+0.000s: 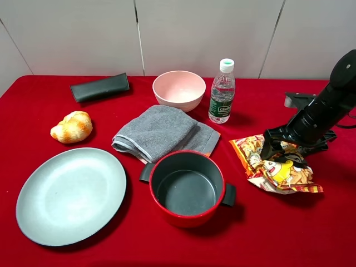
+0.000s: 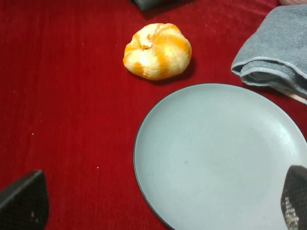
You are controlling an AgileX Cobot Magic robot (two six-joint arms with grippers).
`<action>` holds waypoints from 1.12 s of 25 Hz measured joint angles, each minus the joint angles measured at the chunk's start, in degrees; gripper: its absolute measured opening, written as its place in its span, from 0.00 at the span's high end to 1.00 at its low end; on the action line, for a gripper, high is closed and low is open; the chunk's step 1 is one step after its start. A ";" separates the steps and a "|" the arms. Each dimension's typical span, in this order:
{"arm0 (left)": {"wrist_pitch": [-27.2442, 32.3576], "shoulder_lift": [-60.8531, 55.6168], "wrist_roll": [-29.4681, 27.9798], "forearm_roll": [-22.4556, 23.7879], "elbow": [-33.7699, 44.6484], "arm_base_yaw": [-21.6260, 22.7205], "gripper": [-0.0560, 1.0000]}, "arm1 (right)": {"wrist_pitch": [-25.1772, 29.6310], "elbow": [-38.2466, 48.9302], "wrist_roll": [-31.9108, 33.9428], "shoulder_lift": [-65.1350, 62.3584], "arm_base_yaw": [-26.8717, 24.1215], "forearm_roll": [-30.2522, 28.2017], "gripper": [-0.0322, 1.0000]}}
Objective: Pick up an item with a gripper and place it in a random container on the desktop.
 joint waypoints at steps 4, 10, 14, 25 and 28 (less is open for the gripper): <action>0.00 0.00 0.00 0.00 0.00 0.00 0.04 | 0.00 -0.06 0.00 0.07 0.00 0.07 0.67; 0.00 0.00 0.00 0.00 0.00 0.00 0.04 | 0.11 -0.07 0.00 0.07 0.00 0.62 0.81; 0.00 0.00 0.00 0.00 0.00 0.00 0.04 | 0.28 -0.07 0.00 0.07 0.00 0.62 0.81; 0.00 0.00 0.00 0.00 0.00 0.00 0.04 | 0.48 -0.07 0.00 0.07 0.00 0.69 0.81; 0.00 0.00 0.00 0.00 0.00 0.00 0.04 | 0.80 -0.11 0.00 0.07 0.00 0.69 0.81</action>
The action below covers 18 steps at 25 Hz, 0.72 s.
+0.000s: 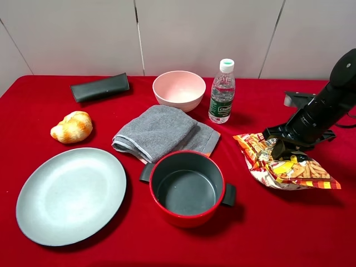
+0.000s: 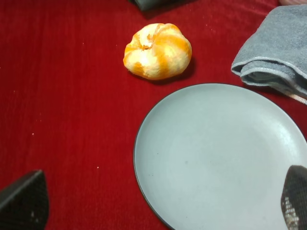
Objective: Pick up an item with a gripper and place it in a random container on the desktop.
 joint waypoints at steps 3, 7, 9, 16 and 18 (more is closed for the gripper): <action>0.00 0.00 0.00 0.00 0.00 0.00 0.04 | 1.20 -0.36 0.04 0.00 0.00 -0.05 0.81; 0.00 0.00 0.00 0.00 0.00 0.00 0.04 | 2.59 -0.34 0.04 -1.07 0.00 0.00 0.89; 0.00 0.00 0.00 0.00 0.00 0.00 0.04 | 3.42 -0.34 0.18 -1.97 0.00 0.11 0.94; 0.00 0.00 0.00 0.00 0.00 0.00 0.04 | 5.91 0.01 0.42 -4.10 0.00 -0.77 0.94; 0.00 0.00 0.00 0.00 0.00 0.00 0.04 | 6.77 0.06 0.71 -5.01 0.00 -0.82 0.94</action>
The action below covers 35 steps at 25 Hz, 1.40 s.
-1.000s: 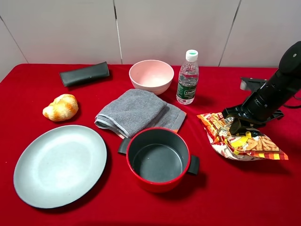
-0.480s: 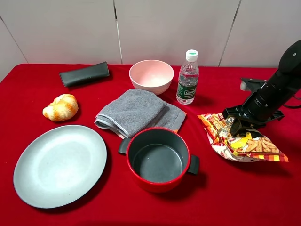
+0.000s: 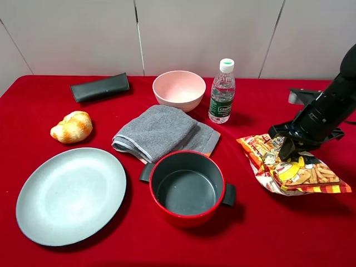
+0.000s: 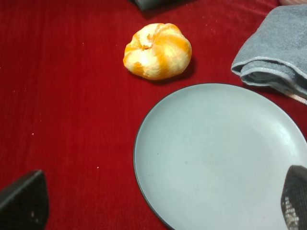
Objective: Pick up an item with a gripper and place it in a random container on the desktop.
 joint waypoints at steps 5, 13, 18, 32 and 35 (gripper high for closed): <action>0.00 0.00 0.00 0.00 0.00 0.00 0.04 | 1.82 0.00 0.31 -2.98 0.00 -0.07 0.94; 0.00 0.00 0.00 0.00 0.00 0.00 0.04 | 5.49 0.00 0.57 -7.60 0.00 -0.13 0.94; 0.00 0.00 0.00 0.00 0.00 0.00 0.04 | 8.95 0.00 0.77 -12.63 0.00 0.03 0.94; 0.00 0.00 0.00 0.00 0.00 0.00 0.04 | 19.01 0.00 2.56 -22.88 0.00 2.13 0.94; 0.00 0.00 0.00 0.00 0.00 0.00 0.04 | 21.35 0.00 3.42 -23.83 0.00 3.56 0.94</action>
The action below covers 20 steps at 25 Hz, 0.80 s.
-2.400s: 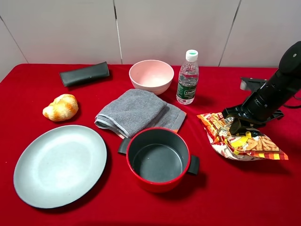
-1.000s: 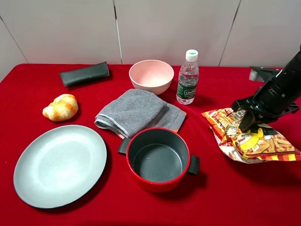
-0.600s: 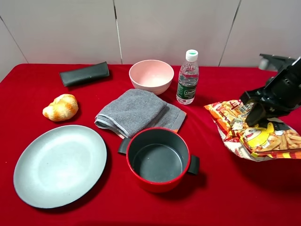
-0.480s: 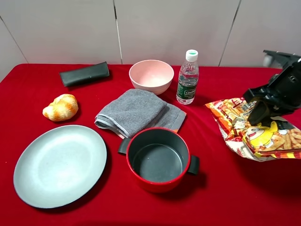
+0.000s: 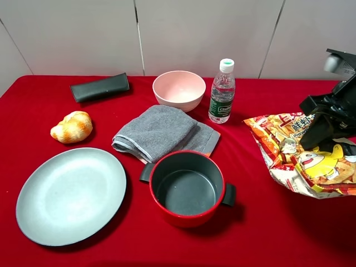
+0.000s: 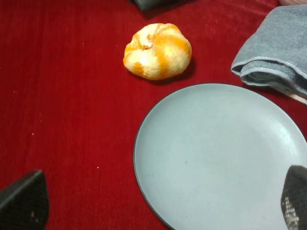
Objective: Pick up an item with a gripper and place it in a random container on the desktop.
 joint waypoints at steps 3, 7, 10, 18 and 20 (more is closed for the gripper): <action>0.00 0.00 0.00 0.00 0.00 0.00 0.04 | 1.96 0.00 0.45 -1.16 0.00 0.76 0.94; 0.00 0.00 0.00 0.00 0.00 0.00 0.04 | 3.10 0.00 1.57 -2.70 2.16 0.89 0.94; 0.00 0.00 0.00 0.00 0.00 0.00 0.04 | 3.03 0.00 4.09 -2.96 6.75 0.82 0.94; 0.00 0.00 0.00 0.00 0.00 0.00 0.04 | -1.62 0.00 12.27 -2.96 19.16 0.53 0.94; 0.00 0.00 0.00 0.00 0.00 0.00 0.04 | -2.55 0.00 13.81 -2.96 21.28 0.53 0.94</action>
